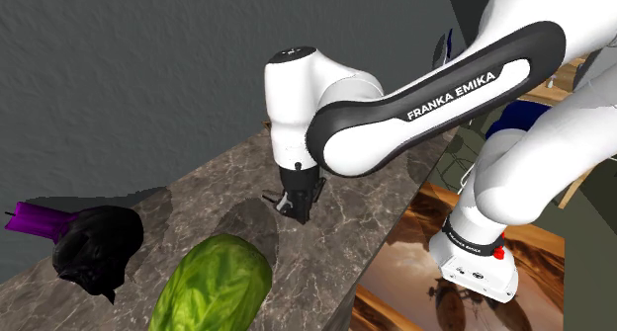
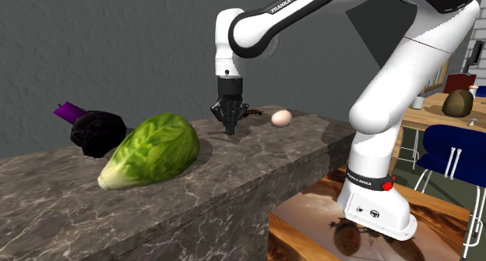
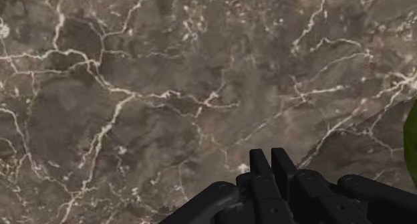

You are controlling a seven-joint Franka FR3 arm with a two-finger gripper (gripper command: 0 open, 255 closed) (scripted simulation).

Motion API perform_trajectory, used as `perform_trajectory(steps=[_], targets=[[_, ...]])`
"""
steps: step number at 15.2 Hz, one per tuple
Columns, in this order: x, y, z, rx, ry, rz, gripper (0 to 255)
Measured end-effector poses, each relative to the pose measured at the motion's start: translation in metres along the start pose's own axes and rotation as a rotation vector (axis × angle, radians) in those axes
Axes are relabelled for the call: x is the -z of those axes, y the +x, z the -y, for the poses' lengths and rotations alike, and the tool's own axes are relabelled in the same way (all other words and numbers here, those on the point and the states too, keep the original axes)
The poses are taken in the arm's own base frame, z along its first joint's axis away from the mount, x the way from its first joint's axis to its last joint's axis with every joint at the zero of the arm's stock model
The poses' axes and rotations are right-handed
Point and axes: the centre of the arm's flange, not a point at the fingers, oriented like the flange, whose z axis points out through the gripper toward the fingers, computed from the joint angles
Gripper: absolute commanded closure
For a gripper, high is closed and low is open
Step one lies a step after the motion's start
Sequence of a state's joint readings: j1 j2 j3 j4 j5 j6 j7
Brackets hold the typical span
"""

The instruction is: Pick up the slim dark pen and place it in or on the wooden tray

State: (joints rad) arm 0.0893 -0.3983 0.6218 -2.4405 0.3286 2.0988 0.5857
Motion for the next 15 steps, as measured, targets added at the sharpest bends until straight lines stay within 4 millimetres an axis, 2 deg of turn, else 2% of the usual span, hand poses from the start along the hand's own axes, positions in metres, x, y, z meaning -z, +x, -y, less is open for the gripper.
perform_trajectory(steps=[7, 10, 15], targets=[[0.034, -0.001, 0.002, 0.000, 0.000, 0.000, 255], [0.039, 0.018, -0.018, -0.001, 0.000, 0.000, 255], [0.043, 0.059, -0.067, -0.001, 0.000, 0.001, 255]])
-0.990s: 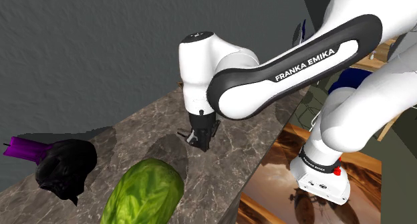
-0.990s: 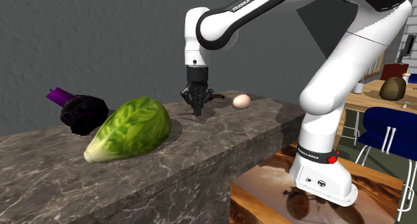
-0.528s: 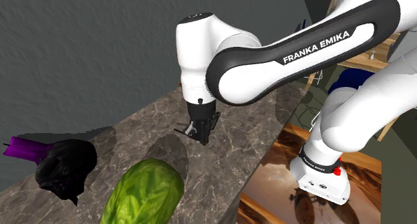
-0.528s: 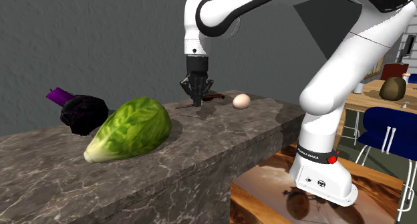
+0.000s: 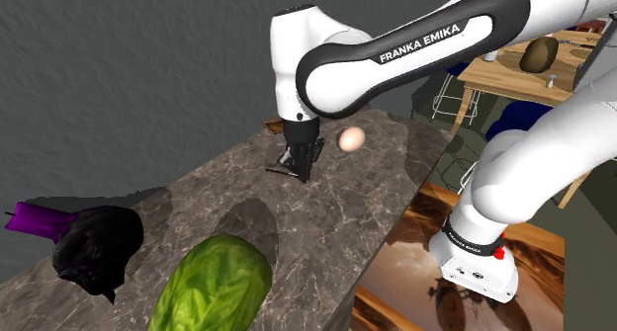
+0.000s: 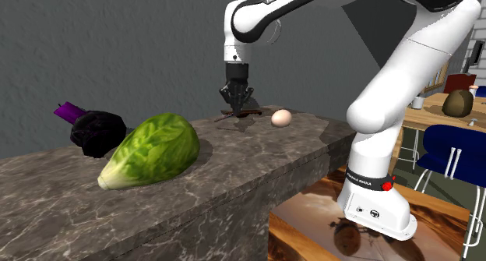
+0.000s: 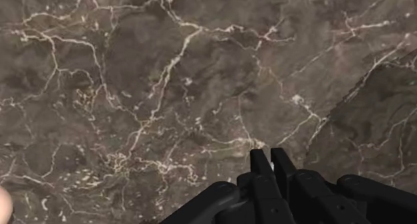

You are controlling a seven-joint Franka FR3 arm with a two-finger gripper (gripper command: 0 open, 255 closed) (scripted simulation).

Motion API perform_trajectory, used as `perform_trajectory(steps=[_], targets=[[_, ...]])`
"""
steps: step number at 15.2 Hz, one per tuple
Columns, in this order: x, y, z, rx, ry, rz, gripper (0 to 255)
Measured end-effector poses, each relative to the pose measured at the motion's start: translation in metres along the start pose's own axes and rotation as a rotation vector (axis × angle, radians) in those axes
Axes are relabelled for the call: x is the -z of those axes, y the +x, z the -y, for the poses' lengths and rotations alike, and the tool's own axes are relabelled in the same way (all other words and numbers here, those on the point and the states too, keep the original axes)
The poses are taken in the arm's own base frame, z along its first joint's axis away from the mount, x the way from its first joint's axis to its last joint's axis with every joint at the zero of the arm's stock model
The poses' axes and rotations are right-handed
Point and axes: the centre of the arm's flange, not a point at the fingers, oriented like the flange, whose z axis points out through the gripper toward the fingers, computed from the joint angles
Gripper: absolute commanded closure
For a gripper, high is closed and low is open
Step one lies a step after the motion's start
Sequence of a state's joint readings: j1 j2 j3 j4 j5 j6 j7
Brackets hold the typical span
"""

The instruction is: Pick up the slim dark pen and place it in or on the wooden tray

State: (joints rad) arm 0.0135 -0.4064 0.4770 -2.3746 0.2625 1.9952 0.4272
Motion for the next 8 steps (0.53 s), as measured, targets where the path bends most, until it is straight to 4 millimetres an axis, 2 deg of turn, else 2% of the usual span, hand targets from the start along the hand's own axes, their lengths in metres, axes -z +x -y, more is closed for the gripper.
perform_trajectory(steps=[8], targets=[[0.011, 0.075, -0.076, 0.000, 0.000, 0.000, 255]])
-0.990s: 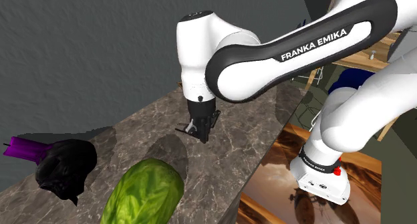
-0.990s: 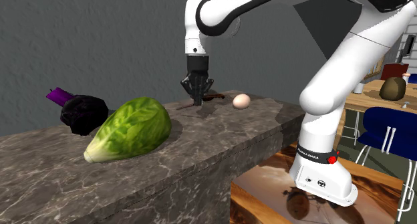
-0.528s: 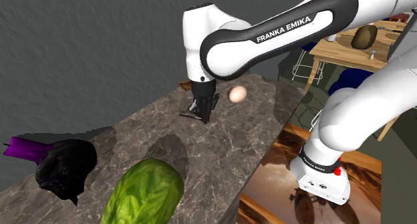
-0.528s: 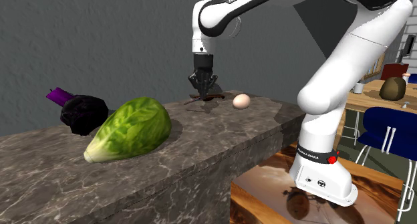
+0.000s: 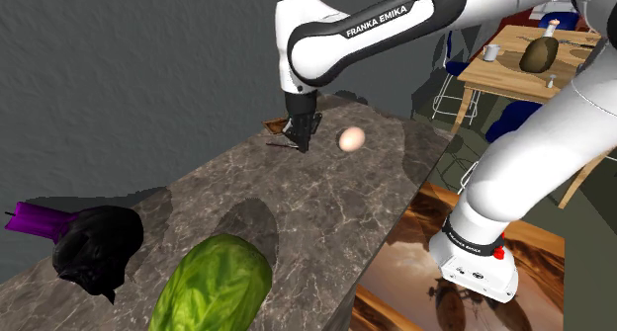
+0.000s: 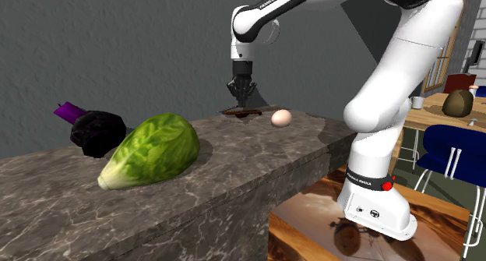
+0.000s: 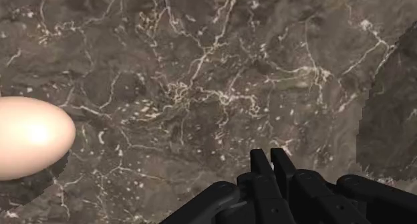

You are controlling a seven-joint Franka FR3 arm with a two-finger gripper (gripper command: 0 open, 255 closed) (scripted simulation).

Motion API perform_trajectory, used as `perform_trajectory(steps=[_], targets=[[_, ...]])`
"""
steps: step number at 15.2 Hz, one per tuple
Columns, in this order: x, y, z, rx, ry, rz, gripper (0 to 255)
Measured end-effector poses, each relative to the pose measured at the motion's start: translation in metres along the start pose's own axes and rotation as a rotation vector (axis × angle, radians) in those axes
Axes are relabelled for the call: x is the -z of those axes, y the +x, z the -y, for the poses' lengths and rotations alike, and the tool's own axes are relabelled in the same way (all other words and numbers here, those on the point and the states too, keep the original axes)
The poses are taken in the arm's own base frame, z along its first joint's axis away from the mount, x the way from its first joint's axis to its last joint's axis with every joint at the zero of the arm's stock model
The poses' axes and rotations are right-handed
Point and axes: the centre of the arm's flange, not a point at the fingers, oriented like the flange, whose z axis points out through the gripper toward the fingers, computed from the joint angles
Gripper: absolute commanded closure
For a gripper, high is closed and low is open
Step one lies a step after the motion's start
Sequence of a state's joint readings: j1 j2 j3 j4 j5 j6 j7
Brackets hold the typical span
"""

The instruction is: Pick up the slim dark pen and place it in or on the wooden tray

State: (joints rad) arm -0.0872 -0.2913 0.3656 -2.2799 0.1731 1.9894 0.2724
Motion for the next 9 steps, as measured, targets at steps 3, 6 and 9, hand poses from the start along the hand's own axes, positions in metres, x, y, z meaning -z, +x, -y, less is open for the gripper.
perform_trajectory(steps=[3, 6, 9], targets=[[0.005, 0.027, -0.027, 0.000, 0.000, 0.000, 255], [0.005, 0.054, -0.056, 0.000, 0.000, 0.000, 255], [0.011, 0.078, -0.088, 0.000, 0.000, 0.000, 255]])
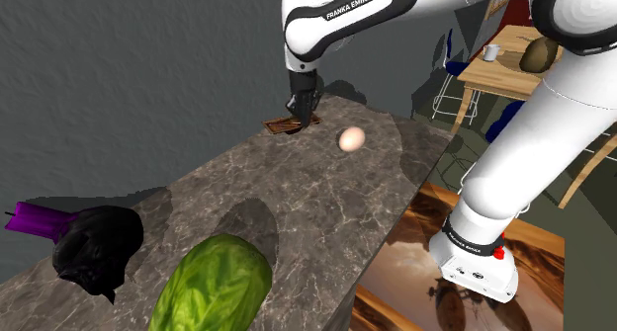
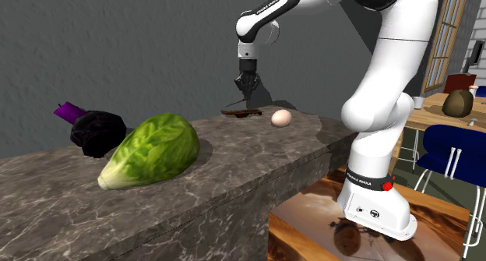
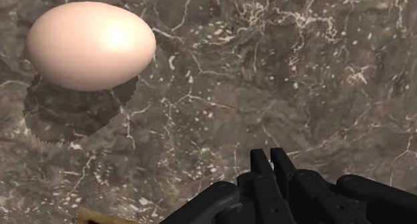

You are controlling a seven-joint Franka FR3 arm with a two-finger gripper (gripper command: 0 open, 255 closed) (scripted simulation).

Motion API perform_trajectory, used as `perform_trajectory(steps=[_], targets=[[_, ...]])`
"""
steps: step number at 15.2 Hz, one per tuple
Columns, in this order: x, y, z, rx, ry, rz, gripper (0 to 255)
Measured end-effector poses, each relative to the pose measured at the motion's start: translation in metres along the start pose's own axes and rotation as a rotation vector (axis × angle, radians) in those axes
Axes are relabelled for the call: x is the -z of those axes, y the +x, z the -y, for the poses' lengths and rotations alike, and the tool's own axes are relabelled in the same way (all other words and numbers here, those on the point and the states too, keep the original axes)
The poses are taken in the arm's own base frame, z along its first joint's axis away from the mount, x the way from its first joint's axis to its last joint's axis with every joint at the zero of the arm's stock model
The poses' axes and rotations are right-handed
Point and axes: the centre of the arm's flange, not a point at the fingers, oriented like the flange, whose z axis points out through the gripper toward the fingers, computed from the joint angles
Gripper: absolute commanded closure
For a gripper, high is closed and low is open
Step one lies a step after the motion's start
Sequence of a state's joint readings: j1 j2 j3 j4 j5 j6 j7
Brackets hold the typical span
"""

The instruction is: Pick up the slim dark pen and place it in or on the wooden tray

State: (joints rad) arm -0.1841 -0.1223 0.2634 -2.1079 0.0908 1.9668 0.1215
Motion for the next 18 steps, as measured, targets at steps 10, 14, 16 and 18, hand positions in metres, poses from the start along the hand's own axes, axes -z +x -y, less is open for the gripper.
perform_trajectory(steps=[10, 14, 16, 18], targets=[[0.007, 0.089, -0.094, 0.001, 0.000, 0.000, 255], [-0.005, 0.100, -0.105, 0.001, -0.001, 0.001, 255], [-0.015, 0.100, -0.107, 0.001, -0.001, 0.001, 255], [-0.025, 0.101, -0.106, 0.001, -0.001, 0.001, 255]])
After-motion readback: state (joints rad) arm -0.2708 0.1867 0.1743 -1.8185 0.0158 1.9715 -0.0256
